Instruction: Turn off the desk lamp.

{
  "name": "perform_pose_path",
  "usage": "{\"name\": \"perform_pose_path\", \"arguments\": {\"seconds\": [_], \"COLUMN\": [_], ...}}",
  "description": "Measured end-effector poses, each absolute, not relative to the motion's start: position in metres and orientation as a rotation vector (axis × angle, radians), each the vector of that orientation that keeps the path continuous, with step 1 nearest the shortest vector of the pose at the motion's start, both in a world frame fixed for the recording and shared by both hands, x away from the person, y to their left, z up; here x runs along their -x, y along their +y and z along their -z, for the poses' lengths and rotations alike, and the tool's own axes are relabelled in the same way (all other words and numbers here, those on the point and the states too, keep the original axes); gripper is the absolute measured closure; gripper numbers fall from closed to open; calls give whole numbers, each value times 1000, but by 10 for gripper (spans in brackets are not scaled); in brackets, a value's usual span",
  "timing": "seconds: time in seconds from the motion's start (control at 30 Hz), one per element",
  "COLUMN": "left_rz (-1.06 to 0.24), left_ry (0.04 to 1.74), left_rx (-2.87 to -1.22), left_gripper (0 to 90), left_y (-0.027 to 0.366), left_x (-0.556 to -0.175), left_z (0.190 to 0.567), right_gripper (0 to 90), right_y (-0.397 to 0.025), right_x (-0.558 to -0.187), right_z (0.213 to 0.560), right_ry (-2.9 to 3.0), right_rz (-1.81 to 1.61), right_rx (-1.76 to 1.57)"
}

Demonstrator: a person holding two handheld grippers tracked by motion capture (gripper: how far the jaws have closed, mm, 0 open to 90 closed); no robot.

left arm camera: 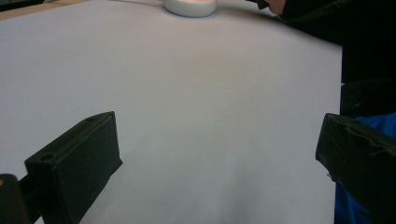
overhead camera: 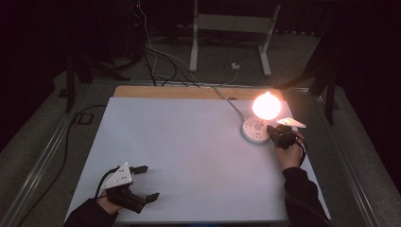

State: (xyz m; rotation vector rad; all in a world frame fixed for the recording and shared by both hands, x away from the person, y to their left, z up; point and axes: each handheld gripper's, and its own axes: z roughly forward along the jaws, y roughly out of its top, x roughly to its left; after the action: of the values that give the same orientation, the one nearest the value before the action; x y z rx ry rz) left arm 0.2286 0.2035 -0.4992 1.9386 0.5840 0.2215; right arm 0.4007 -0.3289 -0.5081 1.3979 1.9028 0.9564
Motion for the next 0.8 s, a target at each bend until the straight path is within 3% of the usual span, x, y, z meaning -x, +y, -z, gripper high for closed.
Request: {"name": "perform_pose_path", "arguments": {"seconds": [0.57, 0.8], "left_rz": [-223, -220], "left_ry": [582, 585], "left_rx": [-1939, -1937], "left_gripper": [5, 5], "left_y": [203, 204], "left_x": [-228, -229], "left_z": [499, 500], "right_gripper": [899, 898], "right_y": [-329, -337], "right_x": [-401, -395], "right_z": [509, 483], "right_ry": [1894, 1817], "right_rz": [-949, -1037], "right_rx": [-1400, -1390]}}
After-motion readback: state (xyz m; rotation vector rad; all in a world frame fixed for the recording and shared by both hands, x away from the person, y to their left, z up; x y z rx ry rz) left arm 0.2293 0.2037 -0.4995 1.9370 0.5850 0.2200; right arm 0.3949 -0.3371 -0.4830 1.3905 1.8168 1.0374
